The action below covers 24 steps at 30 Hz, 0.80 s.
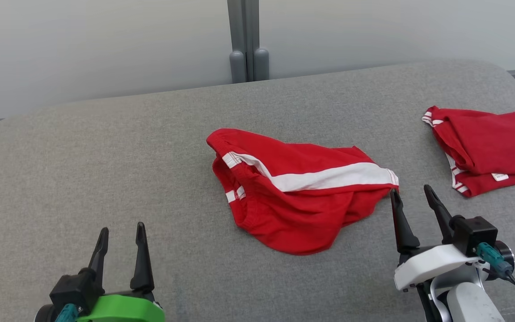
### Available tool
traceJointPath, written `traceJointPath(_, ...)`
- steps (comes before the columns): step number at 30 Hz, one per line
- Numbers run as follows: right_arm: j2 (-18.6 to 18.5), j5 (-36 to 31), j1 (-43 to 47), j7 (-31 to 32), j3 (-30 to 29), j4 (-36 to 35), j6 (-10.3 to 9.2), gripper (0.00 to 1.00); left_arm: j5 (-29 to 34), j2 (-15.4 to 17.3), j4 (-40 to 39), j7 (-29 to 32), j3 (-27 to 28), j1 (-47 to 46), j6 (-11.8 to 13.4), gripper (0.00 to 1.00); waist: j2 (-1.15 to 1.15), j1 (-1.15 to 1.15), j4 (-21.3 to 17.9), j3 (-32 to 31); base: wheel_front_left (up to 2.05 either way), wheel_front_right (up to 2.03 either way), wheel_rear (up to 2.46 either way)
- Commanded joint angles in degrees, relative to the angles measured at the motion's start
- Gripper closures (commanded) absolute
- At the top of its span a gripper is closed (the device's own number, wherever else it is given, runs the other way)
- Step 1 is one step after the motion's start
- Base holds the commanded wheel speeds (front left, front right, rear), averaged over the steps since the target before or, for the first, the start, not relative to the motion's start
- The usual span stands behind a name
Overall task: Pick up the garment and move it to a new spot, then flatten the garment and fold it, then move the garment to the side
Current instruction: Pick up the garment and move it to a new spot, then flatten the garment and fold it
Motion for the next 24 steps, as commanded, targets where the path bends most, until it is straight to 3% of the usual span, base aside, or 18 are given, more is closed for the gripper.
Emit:
traceJointPath(1,-0.2,0.4,0.8,-0.3,0.3,0.3,-0.09,0.00,0.6,-0.4,-0.5,0.0,0.6,1.6,-0.3,0.00,0.00,0.00,0.5,-1.0,0.00,0.00,0.00)
traceJointPath(24,-0.2,1.2,1.3,-0.5,2.7,2.1,-0.09,0.00,3.6,-3.3,-0.4,0.0,5.4,5.3,-3.7,0.00,0.00,0.00,1.2,-2.4,0.00,0.00,0.00)
